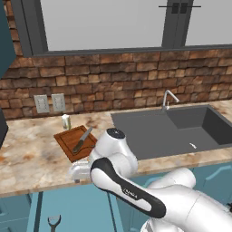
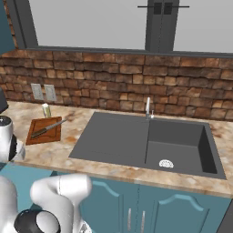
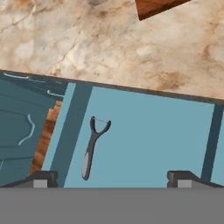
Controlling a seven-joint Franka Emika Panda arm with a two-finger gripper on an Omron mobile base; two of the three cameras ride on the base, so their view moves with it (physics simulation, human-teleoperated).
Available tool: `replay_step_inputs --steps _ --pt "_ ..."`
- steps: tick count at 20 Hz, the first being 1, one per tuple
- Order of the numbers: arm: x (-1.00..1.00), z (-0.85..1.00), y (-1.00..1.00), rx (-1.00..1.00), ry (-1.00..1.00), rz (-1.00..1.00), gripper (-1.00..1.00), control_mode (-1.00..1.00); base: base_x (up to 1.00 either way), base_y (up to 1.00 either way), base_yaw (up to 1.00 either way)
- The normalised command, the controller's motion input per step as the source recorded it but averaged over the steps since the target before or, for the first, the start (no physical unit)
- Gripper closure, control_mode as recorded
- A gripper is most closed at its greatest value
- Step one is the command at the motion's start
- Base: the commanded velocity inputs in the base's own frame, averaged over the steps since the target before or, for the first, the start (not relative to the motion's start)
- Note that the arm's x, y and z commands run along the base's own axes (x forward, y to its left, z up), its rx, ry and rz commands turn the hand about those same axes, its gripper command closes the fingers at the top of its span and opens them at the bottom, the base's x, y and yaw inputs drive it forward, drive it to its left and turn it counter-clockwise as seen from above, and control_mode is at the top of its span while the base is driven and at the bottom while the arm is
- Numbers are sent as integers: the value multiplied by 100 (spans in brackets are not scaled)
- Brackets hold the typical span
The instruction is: Open the drawer on the left and place the cutting tools on the cutting board.
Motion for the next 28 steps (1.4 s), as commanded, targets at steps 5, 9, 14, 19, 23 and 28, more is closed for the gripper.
replay_step_inputs --steps 5,9,14,19,23,28 --pt "-52 -20 37 0 -6 9 -100 -100 0 0 0" --pt "0 -40 23 -4 0 0 -100 -100 0 0 0" --pt "0 -56 27 0 0 0 -100 -100 0 0 0" --pt "0 -44 42 0 0 0 -100 -100 0 0 0" --pt "0 -21 34 -2 0 0 -100 -100 0 0 0" --pt "0 -27 27 -4 0 0 -100 -100 0 0 0"
